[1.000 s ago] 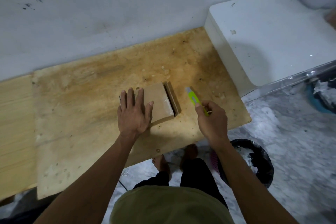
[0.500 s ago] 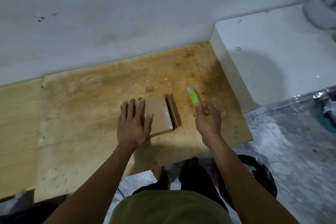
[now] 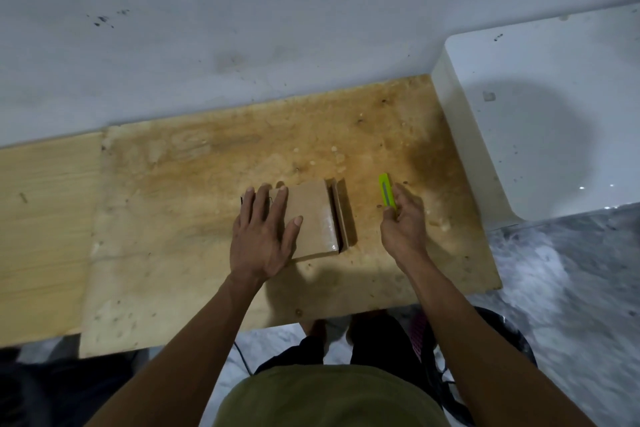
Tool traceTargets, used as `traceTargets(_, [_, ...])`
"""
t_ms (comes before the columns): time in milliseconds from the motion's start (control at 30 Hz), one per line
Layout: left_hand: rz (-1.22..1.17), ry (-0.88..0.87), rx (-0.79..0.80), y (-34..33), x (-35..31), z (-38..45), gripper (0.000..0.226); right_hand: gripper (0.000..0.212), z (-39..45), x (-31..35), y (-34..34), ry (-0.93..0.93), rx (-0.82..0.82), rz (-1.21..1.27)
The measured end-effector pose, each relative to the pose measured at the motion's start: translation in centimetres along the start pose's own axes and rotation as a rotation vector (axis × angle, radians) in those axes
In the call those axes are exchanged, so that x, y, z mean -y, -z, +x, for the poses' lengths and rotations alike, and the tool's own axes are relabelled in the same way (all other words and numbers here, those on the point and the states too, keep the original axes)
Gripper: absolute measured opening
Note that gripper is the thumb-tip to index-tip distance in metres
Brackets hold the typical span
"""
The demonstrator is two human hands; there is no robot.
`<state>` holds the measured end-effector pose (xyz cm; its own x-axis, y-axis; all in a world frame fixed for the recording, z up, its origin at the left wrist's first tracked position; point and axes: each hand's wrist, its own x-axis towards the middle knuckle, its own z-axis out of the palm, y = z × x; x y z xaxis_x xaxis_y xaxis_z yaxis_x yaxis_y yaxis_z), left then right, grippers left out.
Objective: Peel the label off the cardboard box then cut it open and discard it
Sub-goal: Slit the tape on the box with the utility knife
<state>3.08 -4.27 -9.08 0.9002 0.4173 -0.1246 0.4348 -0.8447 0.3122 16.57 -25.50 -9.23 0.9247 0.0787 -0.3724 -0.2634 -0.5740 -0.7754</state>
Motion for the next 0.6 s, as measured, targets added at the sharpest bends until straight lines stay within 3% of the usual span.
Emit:
traceTargets(433, [0.013, 0.009, 0.006, -0.2, 0.2, 0.1, 0.066, 0.036, 0.9, -2.9, -1.5, 0.235, -0.202, -0.393])
traceTargets(600, [0.011, 0.009, 0.002, -0.2, 0.1, 0.0, 0.066, 0.034, 1.1, -3.4, -1.4, 0.217, -0.196, -0.452])
